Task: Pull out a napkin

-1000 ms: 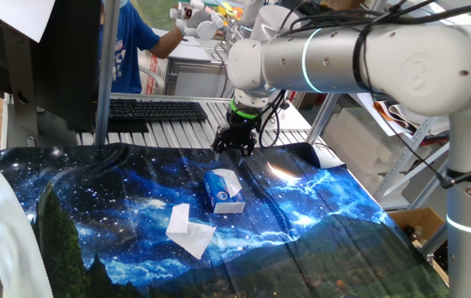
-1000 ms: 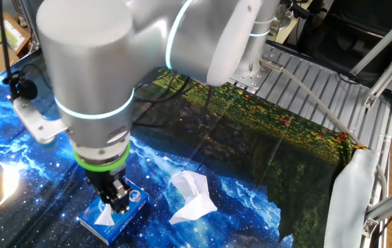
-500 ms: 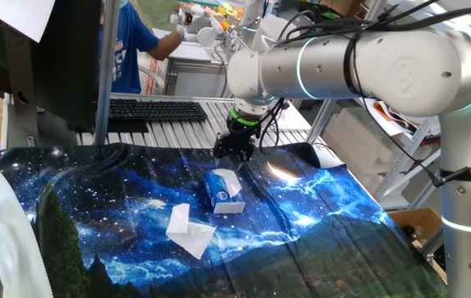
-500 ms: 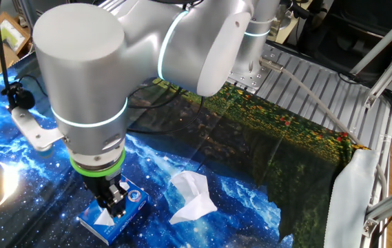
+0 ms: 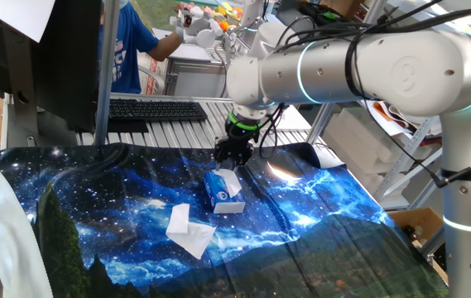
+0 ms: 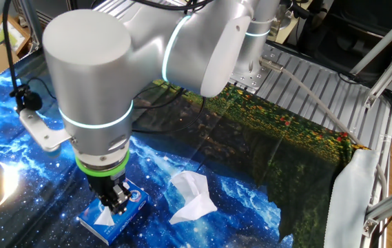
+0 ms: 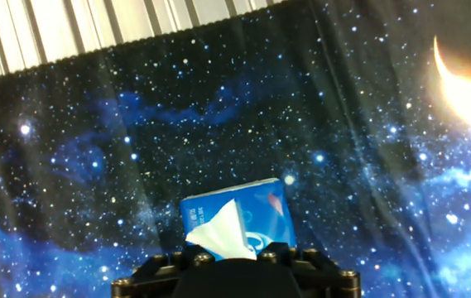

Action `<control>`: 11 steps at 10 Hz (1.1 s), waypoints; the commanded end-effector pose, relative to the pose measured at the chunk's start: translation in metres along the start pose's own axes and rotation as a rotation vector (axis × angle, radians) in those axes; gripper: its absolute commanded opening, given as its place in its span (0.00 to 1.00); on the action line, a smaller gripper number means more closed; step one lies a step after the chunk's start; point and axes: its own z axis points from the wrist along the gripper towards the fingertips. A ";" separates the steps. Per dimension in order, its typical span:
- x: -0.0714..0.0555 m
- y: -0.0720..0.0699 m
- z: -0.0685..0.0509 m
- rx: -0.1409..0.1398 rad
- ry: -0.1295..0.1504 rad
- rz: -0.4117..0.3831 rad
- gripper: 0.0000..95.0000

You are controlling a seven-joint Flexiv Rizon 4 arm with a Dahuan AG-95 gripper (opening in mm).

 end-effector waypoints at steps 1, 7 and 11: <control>-0.002 0.001 0.002 -0.003 0.006 -0.003 0.40; -0.003 -0.004 0.007 -0.032 0.014 -0.080 0.00; 0.000 -0.001 -0.010 -0.038 0.038 -0.112 0.00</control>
